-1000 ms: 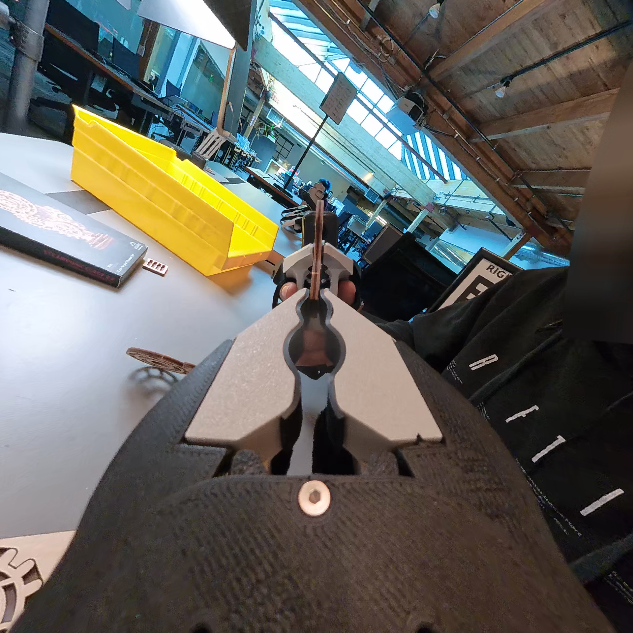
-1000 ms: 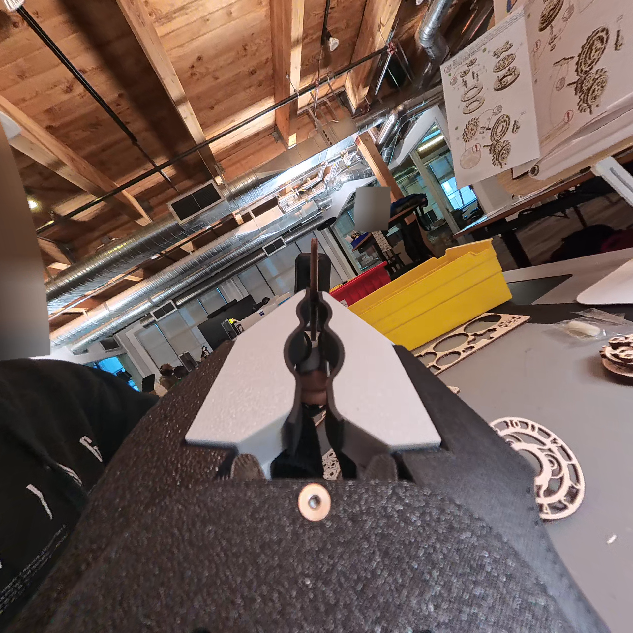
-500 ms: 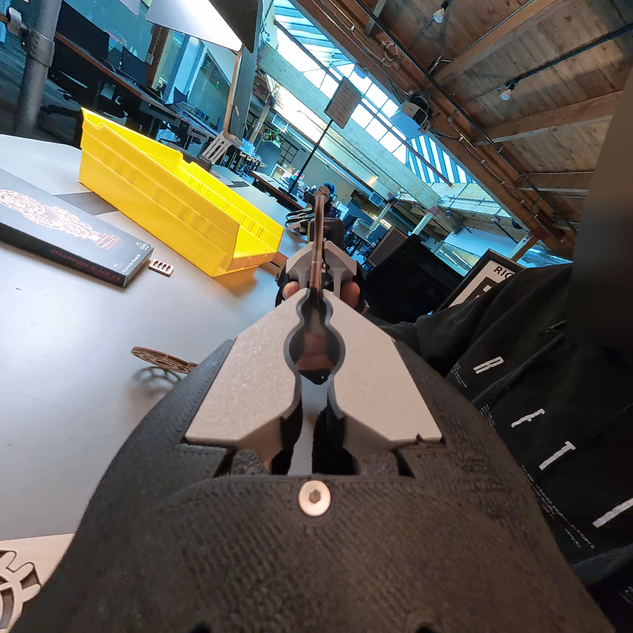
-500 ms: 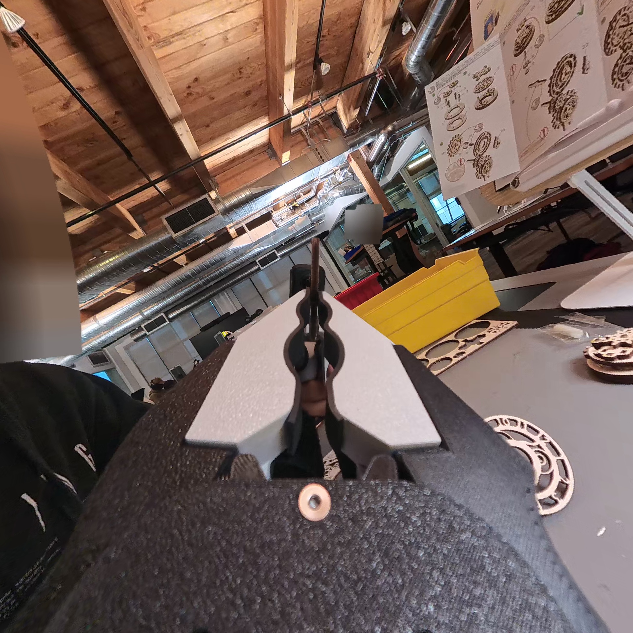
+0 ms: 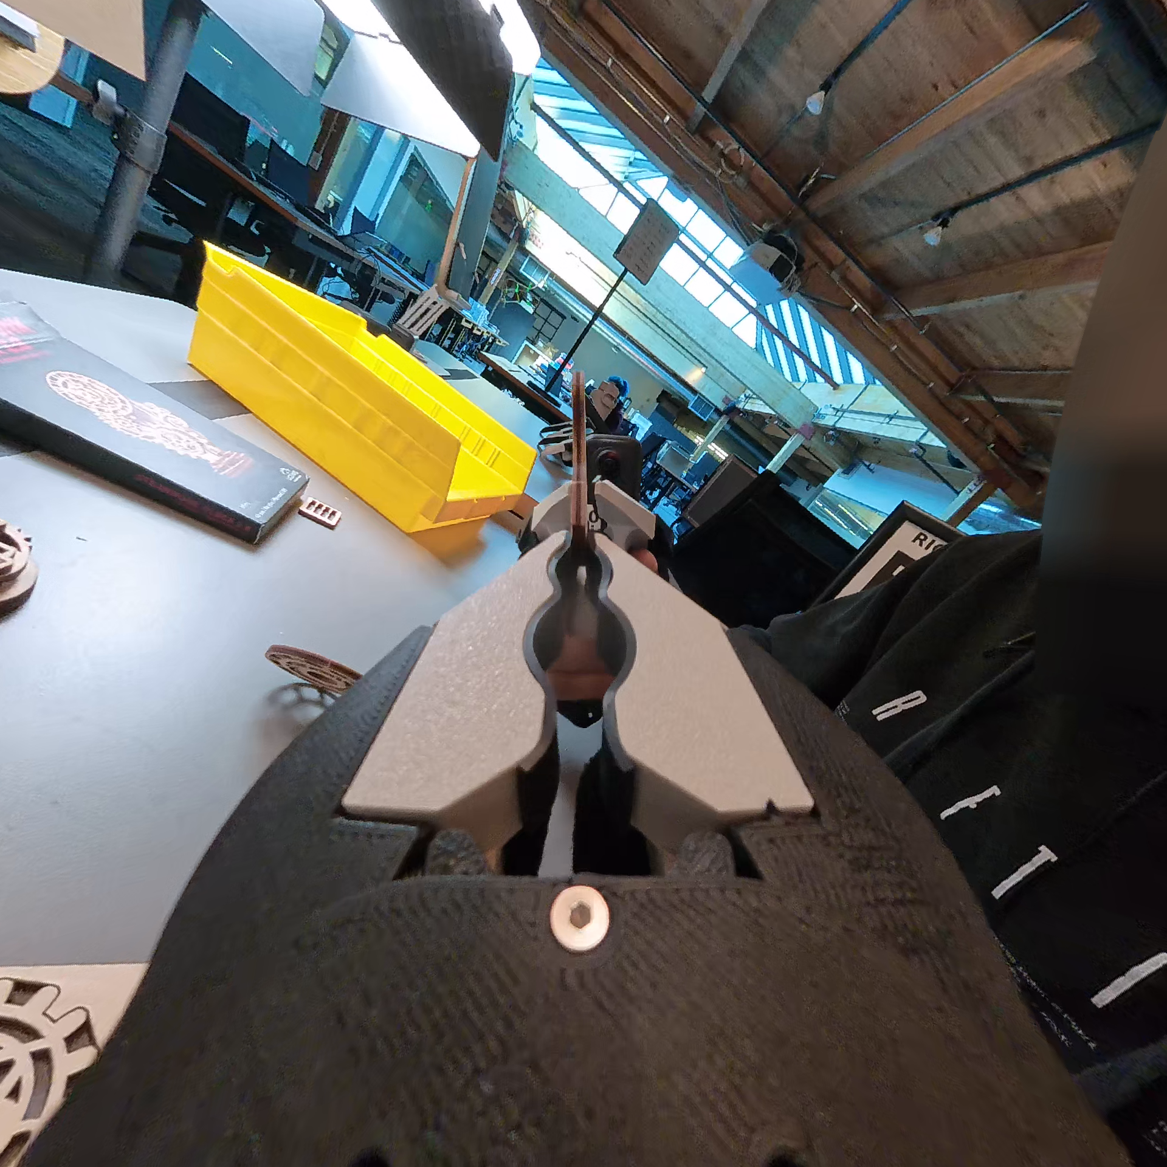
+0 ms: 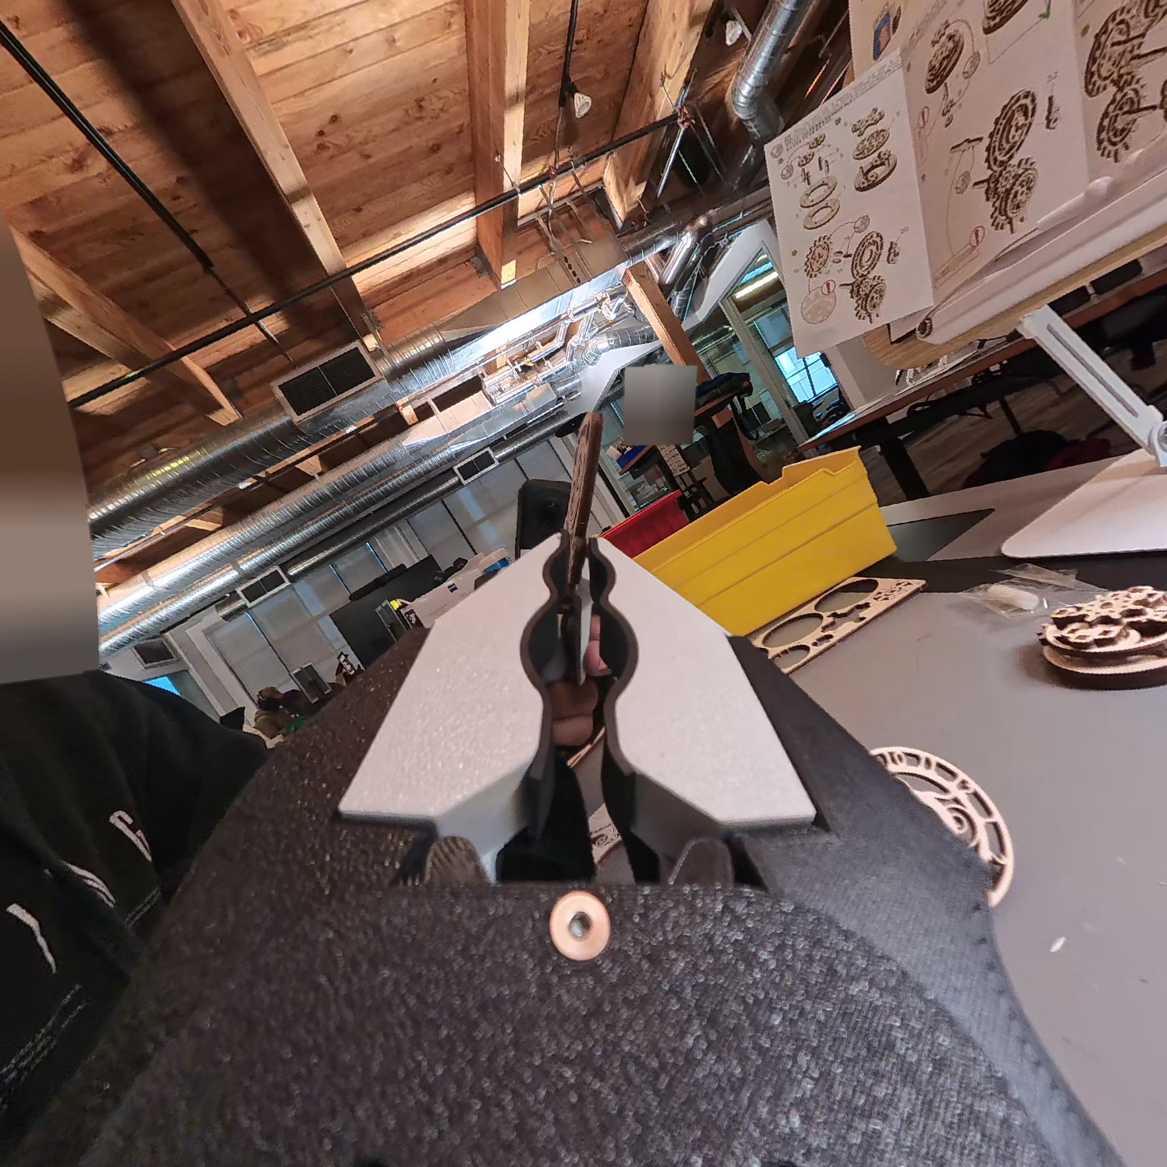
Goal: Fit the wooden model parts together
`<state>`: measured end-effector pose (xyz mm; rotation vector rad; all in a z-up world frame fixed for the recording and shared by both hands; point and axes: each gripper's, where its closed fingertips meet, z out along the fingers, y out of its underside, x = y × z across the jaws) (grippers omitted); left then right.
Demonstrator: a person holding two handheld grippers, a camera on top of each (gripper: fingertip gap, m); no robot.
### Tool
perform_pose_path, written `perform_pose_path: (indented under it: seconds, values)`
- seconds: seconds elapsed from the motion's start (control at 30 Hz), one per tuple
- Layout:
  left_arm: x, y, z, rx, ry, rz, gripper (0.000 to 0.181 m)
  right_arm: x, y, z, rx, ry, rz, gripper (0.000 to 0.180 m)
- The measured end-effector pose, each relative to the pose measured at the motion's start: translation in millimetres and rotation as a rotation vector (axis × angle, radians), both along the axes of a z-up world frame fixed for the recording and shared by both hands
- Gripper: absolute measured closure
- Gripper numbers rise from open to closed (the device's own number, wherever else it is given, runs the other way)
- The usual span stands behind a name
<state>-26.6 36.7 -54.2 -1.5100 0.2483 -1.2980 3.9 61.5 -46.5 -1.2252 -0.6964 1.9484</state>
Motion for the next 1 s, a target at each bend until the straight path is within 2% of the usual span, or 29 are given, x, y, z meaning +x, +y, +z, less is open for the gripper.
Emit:
perform_pose_path:
  seconds: [0.5, 0.73, 1.0]
  values:
    - [0, 5, -12, -0.151, -0.071, -0.005, 0.181, -6, 7, -14, -0.022, -0.07, -0.017, 0.169]
    - [0, 6, -15, -0.192, -0.095, -0.006, 0.181, -8, 4, -18, -0.025, -0.092, 0.001, 0.177]
    - [-1, 8, -18, -0.218, -0.114, -0.004, 0.181, -10, 5, -21, -0.077, -0.109, 0.019, 0.178]
